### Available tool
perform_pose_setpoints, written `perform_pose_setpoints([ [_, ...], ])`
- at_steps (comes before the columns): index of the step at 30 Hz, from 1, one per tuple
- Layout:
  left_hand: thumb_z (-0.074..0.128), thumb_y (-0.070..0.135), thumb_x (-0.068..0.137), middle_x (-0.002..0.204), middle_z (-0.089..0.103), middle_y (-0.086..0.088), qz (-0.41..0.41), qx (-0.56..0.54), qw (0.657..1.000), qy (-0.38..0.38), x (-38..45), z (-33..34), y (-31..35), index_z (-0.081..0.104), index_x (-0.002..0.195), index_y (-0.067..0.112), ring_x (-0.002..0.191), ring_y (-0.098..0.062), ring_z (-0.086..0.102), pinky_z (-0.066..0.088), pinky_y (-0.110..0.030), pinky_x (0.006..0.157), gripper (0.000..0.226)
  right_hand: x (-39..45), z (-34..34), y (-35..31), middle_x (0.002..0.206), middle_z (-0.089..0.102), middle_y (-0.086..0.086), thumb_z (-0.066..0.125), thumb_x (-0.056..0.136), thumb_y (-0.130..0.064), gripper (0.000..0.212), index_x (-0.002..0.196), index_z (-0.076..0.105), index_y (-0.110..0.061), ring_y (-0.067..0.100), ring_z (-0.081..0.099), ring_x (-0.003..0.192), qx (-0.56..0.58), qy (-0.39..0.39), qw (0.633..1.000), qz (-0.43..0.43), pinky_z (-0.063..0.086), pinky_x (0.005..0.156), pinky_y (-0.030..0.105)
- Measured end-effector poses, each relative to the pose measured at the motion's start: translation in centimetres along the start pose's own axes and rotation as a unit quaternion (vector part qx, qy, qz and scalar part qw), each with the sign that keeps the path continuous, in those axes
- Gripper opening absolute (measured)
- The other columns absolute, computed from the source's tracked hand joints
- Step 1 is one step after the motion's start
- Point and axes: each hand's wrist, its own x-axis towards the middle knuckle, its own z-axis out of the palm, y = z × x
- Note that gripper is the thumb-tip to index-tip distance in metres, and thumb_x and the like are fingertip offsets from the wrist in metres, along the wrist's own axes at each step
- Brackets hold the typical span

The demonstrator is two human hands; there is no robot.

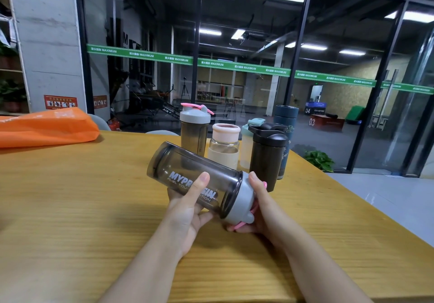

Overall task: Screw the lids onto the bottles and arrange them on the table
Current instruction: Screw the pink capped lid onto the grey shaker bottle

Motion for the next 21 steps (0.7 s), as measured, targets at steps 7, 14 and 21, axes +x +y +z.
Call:
perform_pose_setpoints([
  [7,0.074,0.030,0.065,0.120,0.069,-0.003,0.026,0.024,0.999,0.003,0.1,-0.1,-0.1,0.046,0.131,0.030,0.110,-0.027,0.066,0.056,-0.051,0.083,0.072,0.1,-0.2,0.2,0.110,0.069,0.020,0.044,0.062,-0.083,0.081,0.122,0.059,-0.030,0.038,0.069,0.080,0.025,-0.018,0.999,0.010,0.058,0.070,0.037],
  [14,0.077,0.036,0.054,0.114,0.070,-0.008,0.001,-0.058,0.993,0.103,0.4,-0.1,0.2,0.046,0.129,0.027,0.097,-0.032,0.070,0.058,-0.051,0.075,0.081,-0.1,-0.1,0.8,0.134,0.048,-0.015,0.074,0.049,-0.061,0.104,0.136,0.020,-0.046,0.002,0.063,0.102,-0.063,0.072,0.978,-0.187,0.056,0.081,0.030],
  [21,0.080,0.049,0.045,0.109,0.073,-0.009,-0.030,-0.040,0.991,0.122,0.5,-0.2,0.4,0.050,0.129,0.020,0.090,-0.032,0.072,0.059,-0.047,0.074,0.094,0.0,0.4,1.5,0.158,-0.002,-0.016,0.086,0.052,-0.051,0.116,0.138,0.009,-0.063,0.000,0.007,0.146,-0.236,0.047,0.924,-0.298,0.020,0.114,0.015],
])
